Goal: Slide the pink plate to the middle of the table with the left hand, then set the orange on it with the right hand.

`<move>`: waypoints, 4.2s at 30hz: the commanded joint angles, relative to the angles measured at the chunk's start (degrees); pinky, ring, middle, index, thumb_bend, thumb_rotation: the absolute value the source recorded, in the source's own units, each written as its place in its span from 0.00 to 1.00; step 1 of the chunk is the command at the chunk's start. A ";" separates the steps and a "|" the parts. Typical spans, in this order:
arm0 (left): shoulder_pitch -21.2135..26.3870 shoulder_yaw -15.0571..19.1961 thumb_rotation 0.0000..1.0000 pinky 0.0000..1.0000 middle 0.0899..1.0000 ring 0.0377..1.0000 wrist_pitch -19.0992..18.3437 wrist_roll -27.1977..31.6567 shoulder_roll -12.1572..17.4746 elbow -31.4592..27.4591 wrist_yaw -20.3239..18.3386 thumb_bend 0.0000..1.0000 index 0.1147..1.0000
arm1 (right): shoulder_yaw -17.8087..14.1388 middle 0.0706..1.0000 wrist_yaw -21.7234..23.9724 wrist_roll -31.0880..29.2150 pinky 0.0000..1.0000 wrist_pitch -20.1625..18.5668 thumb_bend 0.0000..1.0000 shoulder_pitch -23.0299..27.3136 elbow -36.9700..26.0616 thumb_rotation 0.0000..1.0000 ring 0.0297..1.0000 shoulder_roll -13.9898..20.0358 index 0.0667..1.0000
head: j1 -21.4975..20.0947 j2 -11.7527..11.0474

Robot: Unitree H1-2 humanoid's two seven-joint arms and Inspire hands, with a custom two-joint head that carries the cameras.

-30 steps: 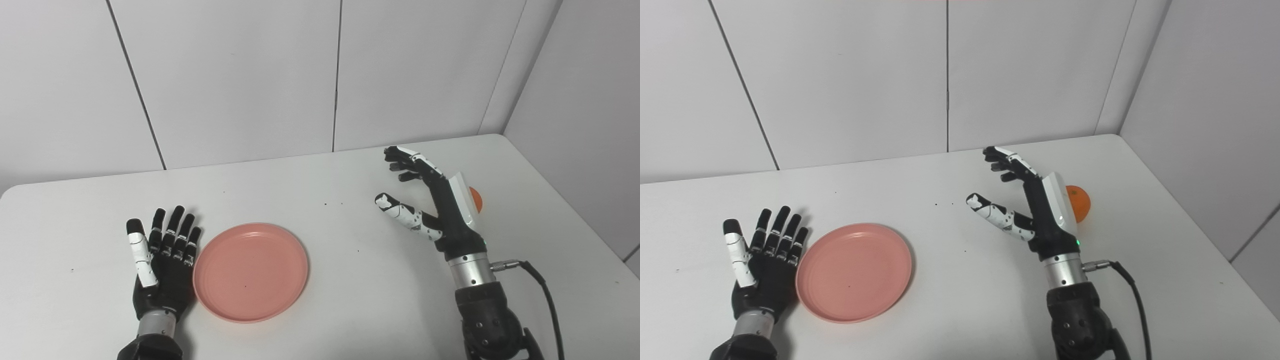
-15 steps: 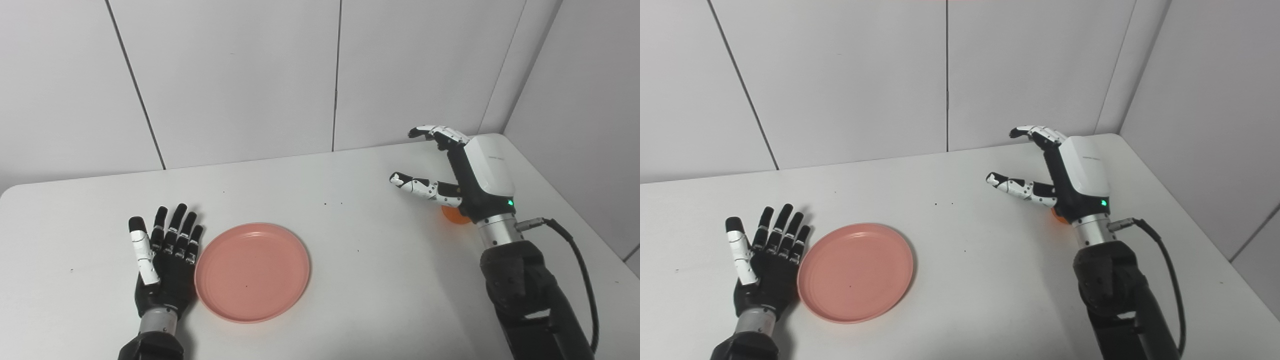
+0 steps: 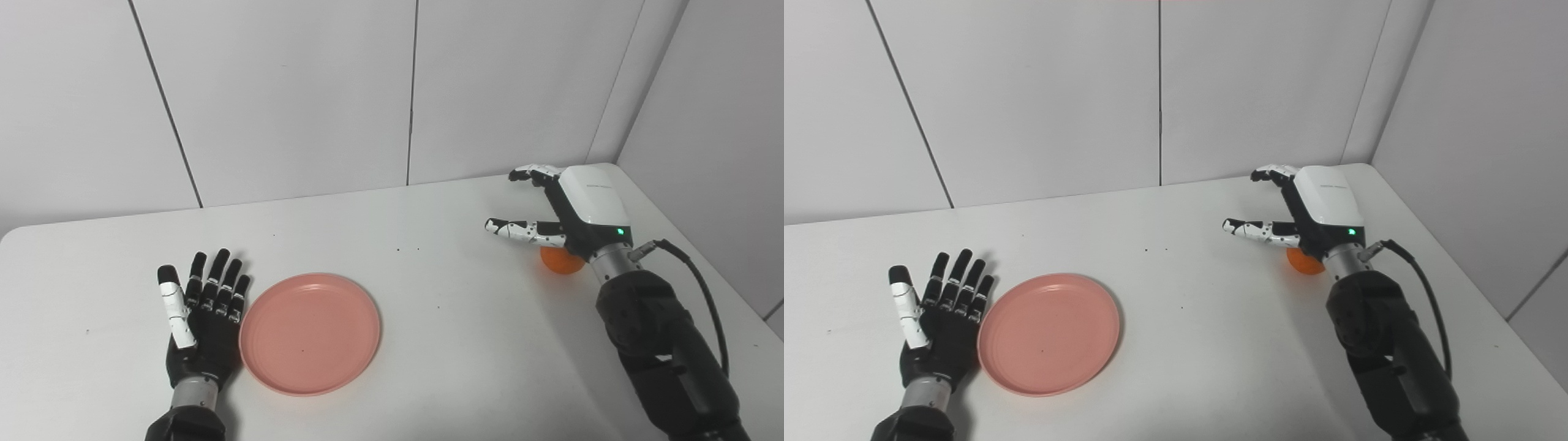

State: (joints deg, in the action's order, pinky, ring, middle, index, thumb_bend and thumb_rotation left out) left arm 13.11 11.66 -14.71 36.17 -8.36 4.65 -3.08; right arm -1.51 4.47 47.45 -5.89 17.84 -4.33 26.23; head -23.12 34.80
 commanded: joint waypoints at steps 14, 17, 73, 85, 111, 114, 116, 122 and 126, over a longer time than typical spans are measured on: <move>-2.56 0.17 0.69 1.00 0.91 0.95 -2.10 -0.92 -0.55 2.84 1.53 0.81 0.98 | 2.12 0.69 -2.07 1.43 0.59 -2.13 0.83 4.44 7.18 0.76 0.64 3.88 0.67 | 0.11 0.07; -2.62 0.17 0.68 1.00 0.91 0.94 -2.07 -0.95 -0.49 2.82 1.45 0.81 0.98 | 2.45 0.68 -2.16 1.83 0.57 -2.59 0.83 4.75 8.07 0.76 0.62 4.04 0.66 | 0.26 0.14; -3.21 0.13 0.68 0.99 0.90 0.94 -3.68 -0.98 -0.11 0.76 2.37 0.81 0.98 | 4.43 0.61 -13.57 -6.92 0.54 -4.08 0.80 1.93 25.47 0.68 0.59 2.43 0.59 | 1.26 1.21; -3.20 0.05 0.69 0.97 0.89 0.92 -4.41 -1.00 -0.05 0.09 2.86 0.80 0.97 | 7.70 0.25 -24.09 -7.78 0.18 1.40 0.60 2.56 35.07 0.54 0.21 1.90 0.29 | 1.69 1.41; -3.23 -0.48 0.69 0.97 0.90 0.93 -4.18 -1.32 -0.22 -0.11 3.02 0.81 0.97 | 9.91 0.14 -14.94 -7.79 0.10 -4.76 0.49 3.33 18.57 0.42 0.12 4.35 0.18 | 2.09 1.62; -3.32 -0.64 0.69 0.97 0.89 0.93 -4.20 -1.52 -0.39 -0.33 3.20 0.81 0.97 | 9.56 0.14 -13.66 -7.19 0.09 -5.11 0.50 3.84 14.57 0.38 0.12 4.30 0.19 | 2.18 1.64; -3.39 -0.73 0.69 0.96 0.89 0.93 -4.16 -1.58 -0.48 -0.42 3.24 0.81 0.97 | 9.25 0.13 -12.78 -7.03 0.09 -5.28 0.50 4.12 12.65 0.38 0.11 4.19 0.18 | 2.23 1.65; -3.65 -0.91 0.69 0.96 0.89 0.93 -3.71 -1.67 -0.99 -0.34 3.38 0.81 0.98 | 8.79 0.12 -9.44 -6.05 0.07 -6.11 0.49 5.78 5.36 0.40 0.10 3.38 0.17 | 3.27 1.72; -3.73 -0.93 0.69 0.96 0.88 0.92 -3.55 -1.88 -1.61 -0.37 3.78 0.80 0.97 | 8.71 0.12 -8.51 -5.29 0.07 -5.15 0.50 6.50 1.95 0.41 0.09 2.67 0.16 | 4.36 1.78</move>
State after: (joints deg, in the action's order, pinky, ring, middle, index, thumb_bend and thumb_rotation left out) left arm 11.87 10.88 -15.73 36.02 -9.10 2.44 -2.15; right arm 8.26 -3.84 41.57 -10.85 21.73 -0.10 28.37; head -18.81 36.65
